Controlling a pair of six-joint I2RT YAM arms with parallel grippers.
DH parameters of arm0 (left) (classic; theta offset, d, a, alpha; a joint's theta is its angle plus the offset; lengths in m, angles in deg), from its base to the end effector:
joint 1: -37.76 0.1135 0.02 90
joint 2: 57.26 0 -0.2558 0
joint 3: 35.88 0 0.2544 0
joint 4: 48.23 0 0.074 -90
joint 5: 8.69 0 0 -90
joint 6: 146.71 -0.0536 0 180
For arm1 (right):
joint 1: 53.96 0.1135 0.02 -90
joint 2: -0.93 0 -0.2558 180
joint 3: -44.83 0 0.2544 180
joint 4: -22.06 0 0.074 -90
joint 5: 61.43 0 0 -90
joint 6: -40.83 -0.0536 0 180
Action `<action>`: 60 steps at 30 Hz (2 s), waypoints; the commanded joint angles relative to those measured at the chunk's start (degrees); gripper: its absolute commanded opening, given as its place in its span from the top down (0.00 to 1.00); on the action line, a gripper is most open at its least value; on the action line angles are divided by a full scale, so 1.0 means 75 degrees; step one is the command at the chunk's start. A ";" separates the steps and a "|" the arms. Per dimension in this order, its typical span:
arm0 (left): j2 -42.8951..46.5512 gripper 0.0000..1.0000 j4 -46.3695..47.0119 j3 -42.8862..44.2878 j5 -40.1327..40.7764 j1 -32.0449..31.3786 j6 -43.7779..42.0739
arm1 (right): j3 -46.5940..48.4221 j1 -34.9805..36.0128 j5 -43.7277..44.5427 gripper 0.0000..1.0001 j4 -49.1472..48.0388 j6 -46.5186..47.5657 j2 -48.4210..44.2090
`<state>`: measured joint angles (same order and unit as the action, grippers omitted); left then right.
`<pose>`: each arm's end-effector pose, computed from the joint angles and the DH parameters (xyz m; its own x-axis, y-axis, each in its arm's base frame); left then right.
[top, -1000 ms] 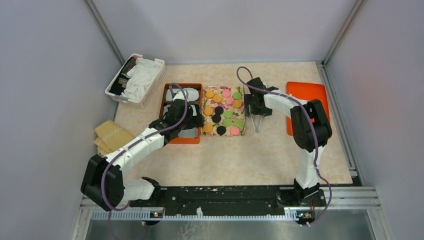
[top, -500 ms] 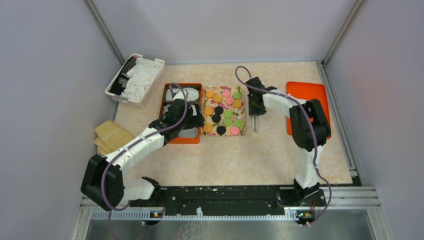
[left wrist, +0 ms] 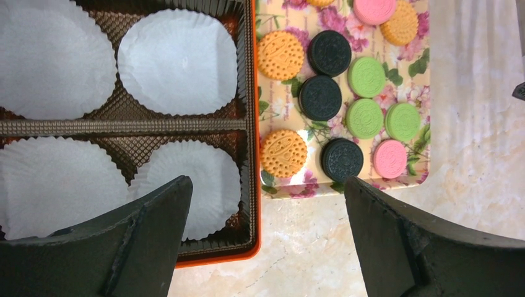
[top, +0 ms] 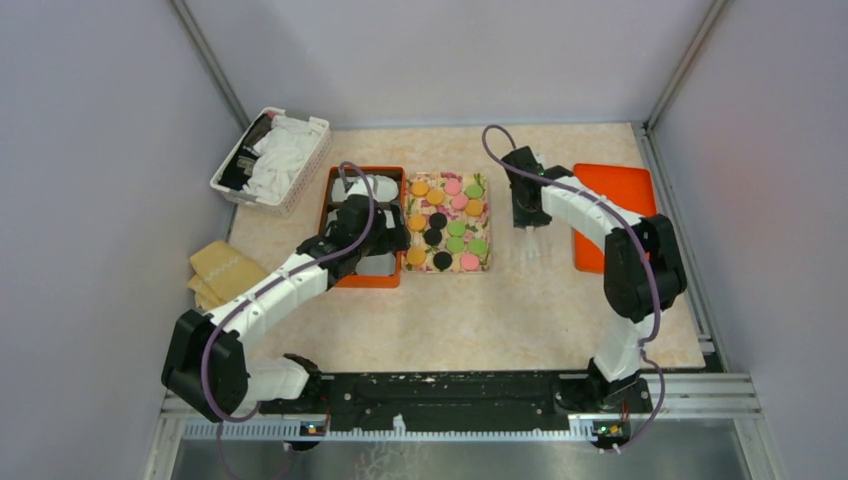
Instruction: Pack the cookies
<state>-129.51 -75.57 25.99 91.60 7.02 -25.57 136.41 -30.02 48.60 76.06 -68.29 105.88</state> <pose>0.2563 -0.1413 0.2337 -0.6473 -0.2070 -0.7335 0.0546 0.9473 -0.3155 0.3560 0.1380 0.1870 -0.8825 -0.0551 -0.4671 0.0299 0.9845 -0.1727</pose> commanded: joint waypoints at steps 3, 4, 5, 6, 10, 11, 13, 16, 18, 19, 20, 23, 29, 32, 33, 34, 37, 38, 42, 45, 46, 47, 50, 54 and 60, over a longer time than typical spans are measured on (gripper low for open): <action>0.0163 0.01 0.0246 0.0493 -0.0068 0.0012 -0.0240 | 0.0676 0.0053 0.0446 0.60 0.0185 0.0139 -0.0658; 0.0199 0.01 0.0263 0.0495 -0.0074 0.0012 -0.0254 | 0.0694 0.0052 0.0440 0.58 0.0210 0.0135 -0.0657; 0.0224 0.01 0.0256 0.0506 -0.0071 0.0009 -0.0269 | 0.0714 0.0053 0.0441 0.57 0.0241 0.0135 -0.0651; 0.0252 0.01 0.0273 0.0513 -0.0075 0.0009 -0.0281 | 0.0739 0.0052 0.0446 0.57 0.0258 0.0134 -0.0646; 0.0333 0.01 0.0314 0.0496 -0.0094 0.0012 -0.0313 | 0.0817 0.0047 0.0469 0.54 0.0380 0.0134 -0.0588; 0.0345 0.01 0.0333 0.0495 -0.0113 0.0009 -0.0308 | 0.0820 0.0053 0.0454 0.54 0.0403 0.0126 -0.0587; 0.0359 0.01 0.0332 0.0495 -0.0134 0.0015 -0.0308 | 0.0793 0.0050 0.0395 0.54 0.0408 0.0110 -0.0587; 0.0383 0.01 0.0330 0.0484 -0.0152 0.0017 -0.0297 | 0.0777 0.0052 0.0385 0.56 0.0478 0.0088 -0.0586; 0.0412 0.01 0.0325 0.0455 -0.0152 0.0025 -0.0285 | 0.0737 0.0046 0.0388 0.61 0.0481 0.0076 -0.0676; 0.0437 0.01 0.0346 0.0449 -0.0155 0.0020 -0.0278 | 0.0662 0.0047 0.0364 0.66 0.0361 0.0095 -0.0820; 0.0453 0.01 0.0348 0.0438 -0.0153 0.0012 -0.0275 | 0.0590 0.0051 0.0332 0.70 0.0256 0.0121 -0.0948; 0.0469 0.01 0.0346 0.0425 -0.0131 0.0019 -0.0272 | 0.0225 0.0070 0.0123 0.77 -0.0255 0.0271 -0.1465; 0.0444 0.02 0.0293 0.0427 0.0079 0.0015 -0.0240 | -0.0197 0.0098 -0.0516 0.89 -0.0823 0.0652 -0.2322; 0.0434 0.06 0.0271 0.0447 0.0156 0.0009 -0.0249 | -0.0313 0.0099 -0.0866 0.99 -0.0907 0.0763 -0.2552; 0.0424 0.07 0.0276 0.0448 0.0172 0.0012 -0.0249 | -0.0319 0.0092 -0.0922 1.00 -0.0880 0.0777 -0.2581; 0.0422 0.08 0.0273 0.0449 0.0191 0.0011 -0.0258 | -0.0324 0.0099 -0.0949 1.00 -0.0853 0.0790 -0.2607; 0.0406 0.09 0.0272 0.0460 0.0263 0.0009 -0.0272 | -0.0416 0.0095 -0.0954 1.00 -0.0840 0.0807 -0.2701; 0.0400 0.09 0.0262 0.0460 0.0276 0.0009 -0.0275 | -0.0463 0.0100 -0.0978 1.00 -0.0864 0.0824 -0.2742; 0.0367 0.09 0.0234 0.0472 0.0376 0.0014 -0.0284 | -0.0686 0.0126 -0.1237 1.00 -0.1089 0.0915 -0.3053; 0.0345 0.09 0.0233 0.0452 0.0474 0.0011 -0.0267 | -0.0726 0.0266 -0.1401 1.00 -0.1222 0.0983 -0.3230; 0.0335 0.08 0.0242 0.0449 0.0505 0.0011 -0.0253 | -0.0733 0.0325 -0.1460 1.00 -0.1258 0.0989 -0.3271; 0.0319 0.08 0.0229 0.0449 0.0549 0.0009 -0.0241 | -0.0723 0.0407 -0.1535 1.00 -0.1296 0.0999 -0.3305; 0.0246 0.05 0.0190 0.0449 0.0576 0.0011 -0.0214 | -0.0686 0.0760 -0.1634 0.99 -0.1373 0.1036 -0.3314; 0.0199 0.01 0.0131 0.0482 0.0640 0.0019 -0.0225 | -0.0645 0.1253 -0.1909 0.82 -0.1628 0.1031 -0.2938; 0.0306 0.01 0.0057 0.0455 0.0727 0.0027 -0.0237 | -0.0514 0.1603 -0.2271 0.81 -0.1986 0.0914 -0.2352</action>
<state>-128.00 -75.70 27.65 95.77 7.02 -26.86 130.38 -19.46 34.33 66.29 -61.16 85.88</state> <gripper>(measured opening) 0.987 0.347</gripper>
